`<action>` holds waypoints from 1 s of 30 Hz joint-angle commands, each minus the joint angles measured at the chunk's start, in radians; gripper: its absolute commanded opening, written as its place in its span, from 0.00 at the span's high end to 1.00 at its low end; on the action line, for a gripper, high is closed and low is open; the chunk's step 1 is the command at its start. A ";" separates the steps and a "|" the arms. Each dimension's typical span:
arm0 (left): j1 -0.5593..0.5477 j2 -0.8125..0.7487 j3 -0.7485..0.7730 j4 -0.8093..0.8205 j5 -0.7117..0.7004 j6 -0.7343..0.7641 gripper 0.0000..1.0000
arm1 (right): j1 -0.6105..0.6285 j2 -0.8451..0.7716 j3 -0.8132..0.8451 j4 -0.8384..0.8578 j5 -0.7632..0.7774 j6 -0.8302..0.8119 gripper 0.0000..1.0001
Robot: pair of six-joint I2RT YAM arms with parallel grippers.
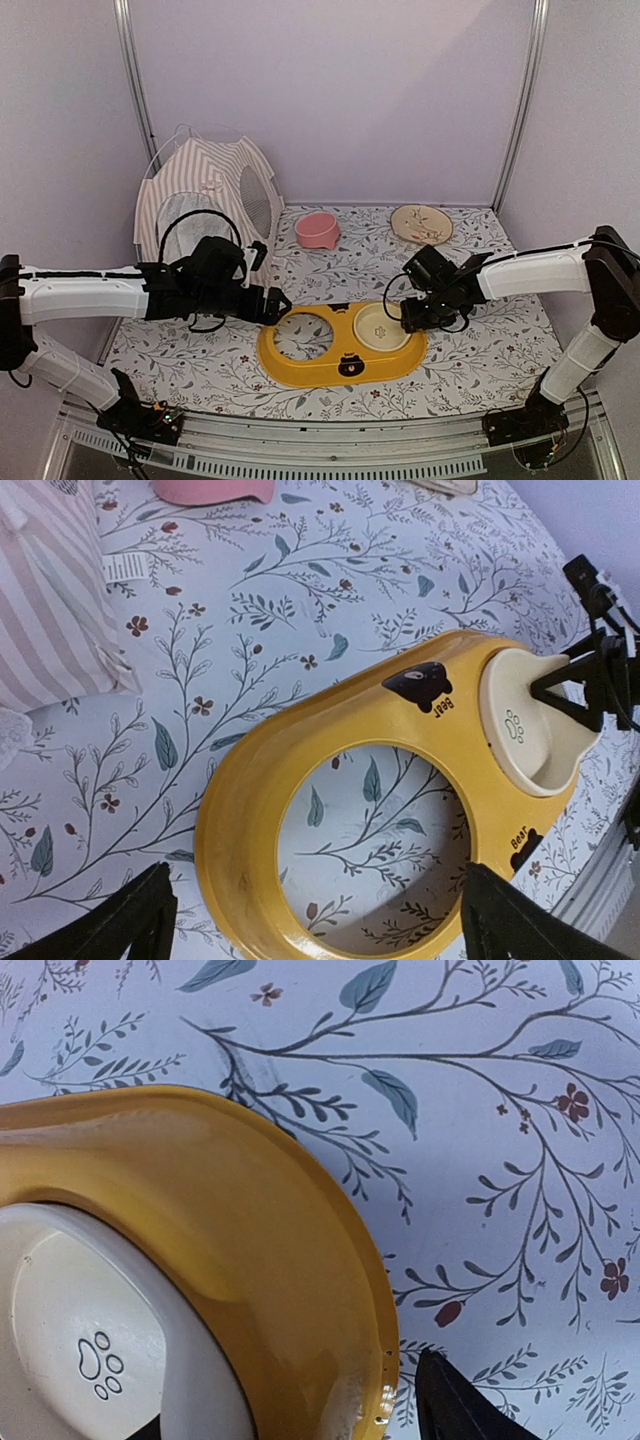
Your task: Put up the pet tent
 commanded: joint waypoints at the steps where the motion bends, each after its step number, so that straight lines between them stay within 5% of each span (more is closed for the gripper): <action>1: 0.015 0.046 0.069 -0.001 0.003 0.041 0.00 | -0.076 -0.058 -0.049 -0.020 0.038 -0.007 0.36; 19: 0.110 0.398 0.482 -0.070 0.024 0.161 0.01 | -0.289 -0.248 -0.187 -0.003 0.002 -0.002 0.29; 30: 0.248 0.754 0.876 -0.157 0.038 0.263 0.01 | -0.289 -0.401 -0.046 -0.066 -0.074 -0.031 0.14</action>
